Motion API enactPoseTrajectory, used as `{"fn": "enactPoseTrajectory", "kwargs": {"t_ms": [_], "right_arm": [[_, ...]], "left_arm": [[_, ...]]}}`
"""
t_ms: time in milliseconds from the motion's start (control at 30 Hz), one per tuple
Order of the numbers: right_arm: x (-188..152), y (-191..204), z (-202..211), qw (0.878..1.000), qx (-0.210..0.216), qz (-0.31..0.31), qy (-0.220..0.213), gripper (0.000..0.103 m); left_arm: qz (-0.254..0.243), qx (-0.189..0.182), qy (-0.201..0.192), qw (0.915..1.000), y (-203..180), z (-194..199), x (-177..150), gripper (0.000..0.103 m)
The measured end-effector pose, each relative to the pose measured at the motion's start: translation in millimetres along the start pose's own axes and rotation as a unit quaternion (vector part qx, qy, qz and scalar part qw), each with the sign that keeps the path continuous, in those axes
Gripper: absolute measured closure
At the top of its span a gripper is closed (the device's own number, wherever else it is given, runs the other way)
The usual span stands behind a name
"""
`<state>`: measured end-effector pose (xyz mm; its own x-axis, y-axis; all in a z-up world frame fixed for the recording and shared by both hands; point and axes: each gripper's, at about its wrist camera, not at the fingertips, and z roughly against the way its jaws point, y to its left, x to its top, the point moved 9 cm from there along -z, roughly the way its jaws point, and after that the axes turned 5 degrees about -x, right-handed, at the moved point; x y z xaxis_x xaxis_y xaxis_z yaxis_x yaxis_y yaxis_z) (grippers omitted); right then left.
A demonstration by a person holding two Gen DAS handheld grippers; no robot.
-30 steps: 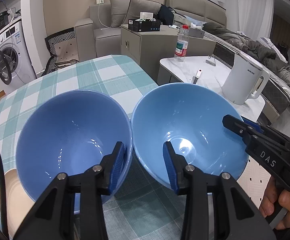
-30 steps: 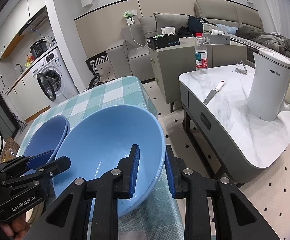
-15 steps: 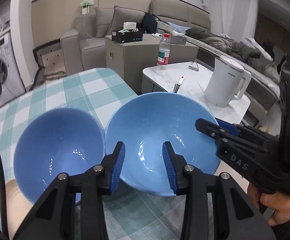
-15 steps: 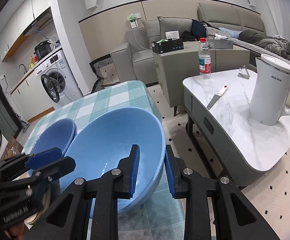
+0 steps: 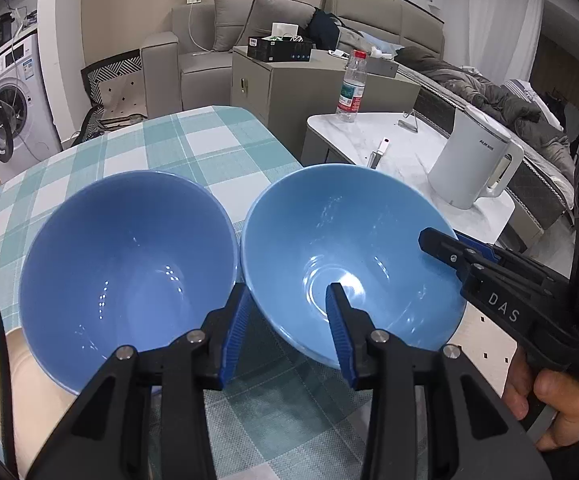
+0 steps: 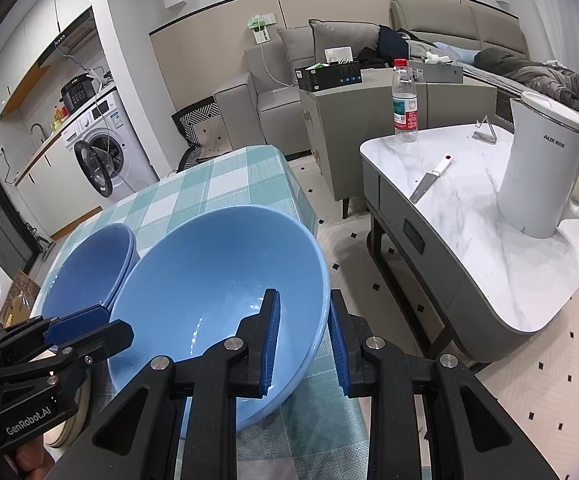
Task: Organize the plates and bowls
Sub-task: 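Hold both bowls by their rims and start lifting them with both tools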
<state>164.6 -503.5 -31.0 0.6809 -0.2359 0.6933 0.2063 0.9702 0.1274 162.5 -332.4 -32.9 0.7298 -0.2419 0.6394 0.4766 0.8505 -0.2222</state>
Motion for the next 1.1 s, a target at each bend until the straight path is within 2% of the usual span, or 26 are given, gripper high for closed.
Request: {"fn": "enactPoseTrajectory", "kwargs": {"t_ms": [300,433,633,767,1100], "right_arm": [[0.1,-1.4,0.0,1.0,0.001,0.0,0.001,0.078],[-1.4,-0.3,-3.2,1.0,0.001,-0.001,0.004,0.078],[-4.2,4.8,-8.4,1.0,0.001,0.004,0.009,0.078],[-6.0,3.8,-10.1,1.0,0.004,0.002,0.012,0.078],[-2.2,3.1,-3.2,1.0,0.0,0.003,0.002,0.078]], "left_arm": [[-0.009,0.007,0.004,0.9999,-2.2,-1.3,-5.8,0.061],[0.006,-0.008,0.034,0.9994,-1.6,-12.0,-15.7,0.06],[0.009,-0.006,0.02,0.9997,-3.1,-13.9,-11.0,0.061],[-0.006,0.011,0.013,0.9998,-4.8,-16.9,-8.7,0.062],[-0.018,0.013,-0.01,0.9997,-9.4,-5.4,1.8,0.063]]}}
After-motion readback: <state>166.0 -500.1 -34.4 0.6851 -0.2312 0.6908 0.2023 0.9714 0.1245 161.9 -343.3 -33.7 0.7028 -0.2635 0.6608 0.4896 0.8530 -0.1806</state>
